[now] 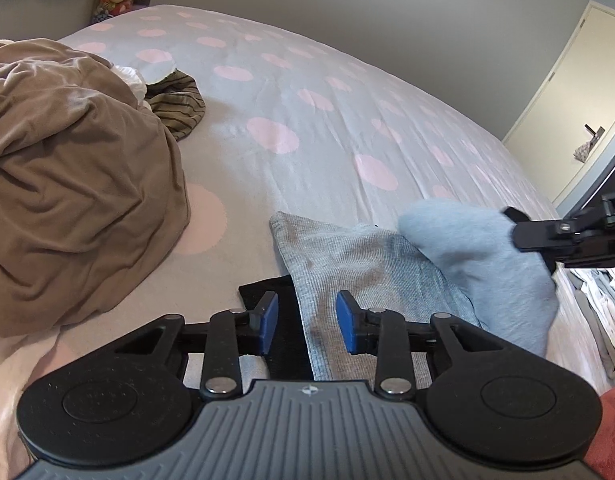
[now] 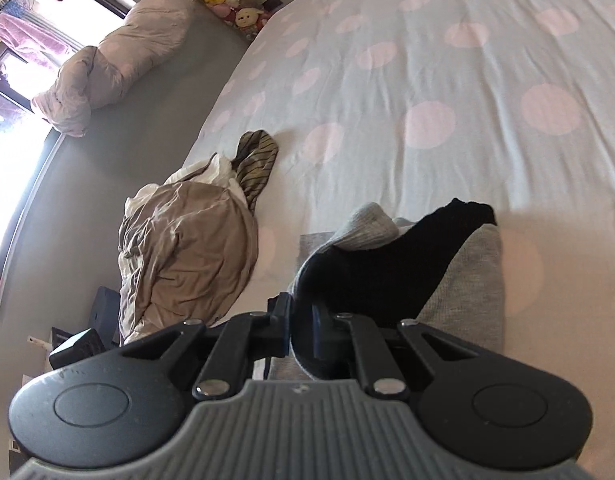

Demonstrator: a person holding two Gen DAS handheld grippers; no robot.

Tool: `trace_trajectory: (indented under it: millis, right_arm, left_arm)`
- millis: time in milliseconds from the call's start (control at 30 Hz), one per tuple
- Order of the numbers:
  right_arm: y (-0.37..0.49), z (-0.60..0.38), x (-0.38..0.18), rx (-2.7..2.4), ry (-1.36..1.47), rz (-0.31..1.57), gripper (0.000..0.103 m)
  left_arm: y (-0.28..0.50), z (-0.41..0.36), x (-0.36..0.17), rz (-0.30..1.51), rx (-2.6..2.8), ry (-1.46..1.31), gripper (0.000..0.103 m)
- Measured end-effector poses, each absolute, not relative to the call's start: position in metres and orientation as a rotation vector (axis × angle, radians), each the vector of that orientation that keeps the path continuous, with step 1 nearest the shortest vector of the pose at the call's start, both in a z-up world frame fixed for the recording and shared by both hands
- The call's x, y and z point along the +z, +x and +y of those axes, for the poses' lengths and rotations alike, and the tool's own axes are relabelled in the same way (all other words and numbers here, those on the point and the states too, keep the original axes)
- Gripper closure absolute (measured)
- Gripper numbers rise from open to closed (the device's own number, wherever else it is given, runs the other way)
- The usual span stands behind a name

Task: Fold clothes
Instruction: 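Grasp the black sleeve edge with the right gripper and lift it, then fold the black sleeve over the grey shirt body with the right gripper, release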

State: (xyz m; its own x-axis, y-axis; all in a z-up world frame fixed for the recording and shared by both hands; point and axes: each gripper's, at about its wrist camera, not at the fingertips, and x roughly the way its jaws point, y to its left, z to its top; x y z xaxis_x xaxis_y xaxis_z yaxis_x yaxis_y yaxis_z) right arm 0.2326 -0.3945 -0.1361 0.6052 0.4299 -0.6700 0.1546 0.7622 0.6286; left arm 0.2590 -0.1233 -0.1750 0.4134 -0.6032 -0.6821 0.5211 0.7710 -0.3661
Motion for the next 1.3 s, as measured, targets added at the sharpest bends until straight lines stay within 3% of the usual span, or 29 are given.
trace_trajectory:
  millis: [667,767,833,967,1100,1300]
  right_arm:
    - [0.299,-0.33,-0.221,0.191,0.671,1.013,0.089]
    - [0.298,-0.328,-0.212,0.207,0.642,1.004,0.084]
    - [0.292,-0.331,-0.2,0.211,0.611,0.978,0.069]
    - [0.272,-0.344,-0.171,0.199,0.544,0.907,0.067]
    - [0.237,-0.361,-0.156,0.183,0.477,0.868,0.055]
    - [0.173,-0.385,-0.163,0.125,0.43,0.844,0.055]
  left_arm:
    - [0.273,-0.124,-0.188,0.929,-0.738,-0.114,0.078]
    - [0.27,-0.122,-0.185,0.923,-0.735,-0.117,0.078]
    - [0.266,-0.119,-0.182,0.914,-0.734,-0.128,0.078]
    - [0.257,-0.113,-0.175,0.906,-0.728,-0.146,0.078]
    - [0.246,-0.113,-0.169,0.909,-0.723,-0.133,0.078]
    - [0.228,-0.117,-0.164,0.951,-0.728,-0.116,0.076]
